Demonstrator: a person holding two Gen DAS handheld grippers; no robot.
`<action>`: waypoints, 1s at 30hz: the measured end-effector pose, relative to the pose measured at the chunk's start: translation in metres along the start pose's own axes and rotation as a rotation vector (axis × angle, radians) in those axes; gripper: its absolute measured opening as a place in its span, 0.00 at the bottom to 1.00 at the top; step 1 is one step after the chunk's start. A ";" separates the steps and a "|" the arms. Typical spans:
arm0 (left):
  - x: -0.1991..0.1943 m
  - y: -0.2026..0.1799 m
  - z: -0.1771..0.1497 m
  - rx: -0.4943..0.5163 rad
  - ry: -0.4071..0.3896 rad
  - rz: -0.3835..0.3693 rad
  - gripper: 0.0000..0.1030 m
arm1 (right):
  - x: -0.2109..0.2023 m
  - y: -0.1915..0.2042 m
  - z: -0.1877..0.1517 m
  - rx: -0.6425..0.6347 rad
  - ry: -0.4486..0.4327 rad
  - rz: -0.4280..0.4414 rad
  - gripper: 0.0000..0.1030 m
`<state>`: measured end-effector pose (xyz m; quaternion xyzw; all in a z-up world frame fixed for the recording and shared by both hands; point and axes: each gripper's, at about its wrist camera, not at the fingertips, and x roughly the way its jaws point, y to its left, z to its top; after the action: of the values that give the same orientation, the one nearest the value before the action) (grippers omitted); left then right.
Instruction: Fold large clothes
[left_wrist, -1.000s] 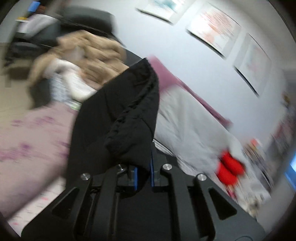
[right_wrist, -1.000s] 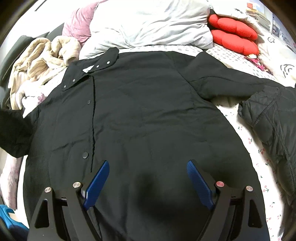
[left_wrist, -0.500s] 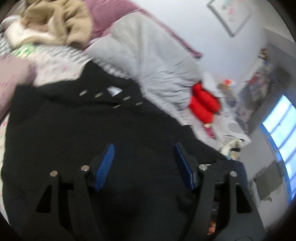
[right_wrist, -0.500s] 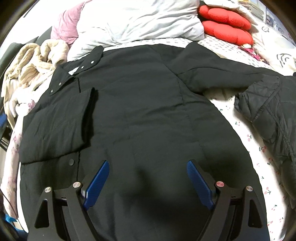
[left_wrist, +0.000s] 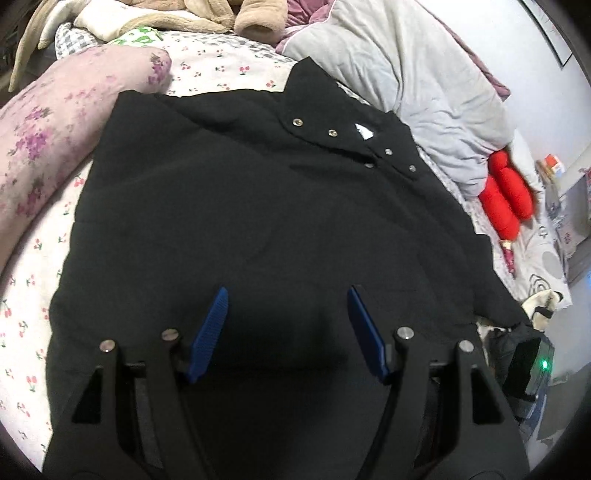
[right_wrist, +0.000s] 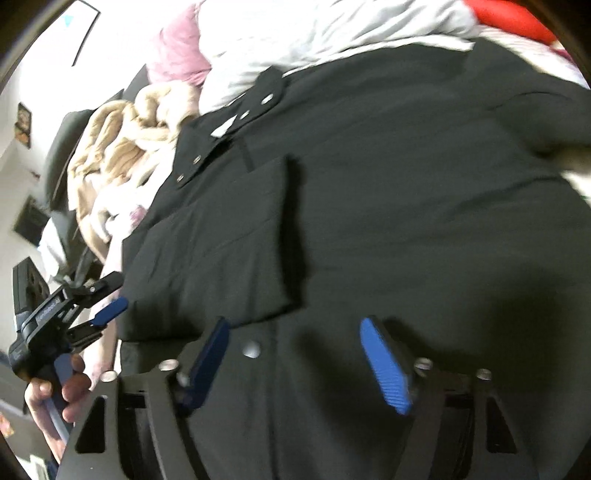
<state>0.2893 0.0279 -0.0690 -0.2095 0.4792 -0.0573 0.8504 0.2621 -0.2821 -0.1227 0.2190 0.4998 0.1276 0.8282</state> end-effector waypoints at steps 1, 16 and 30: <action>0.002 0.001 0.001 0.002 0.003 0.009 0.65 | 0.009 0.005 0.006 -0.006 0.003 -0.008 0.58; 0.022 0.027 0.006 -0.018 0.081 0.117 0.65 | 0.050 0.060 0.059 -0.274 -0.003 -0.349 0.10; 0.009 0.035 0.010 -0.074 0.033 0.101 0.65 | -0.127 -0.079 0.090 0.119 -0.276 -0.291 0.80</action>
<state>0.2991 0.0599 -0.0859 -0.2155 0.5049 0.0002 0.8358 0.2813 -0.4266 -0.0267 0.2084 0.4145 -0.0544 0.8842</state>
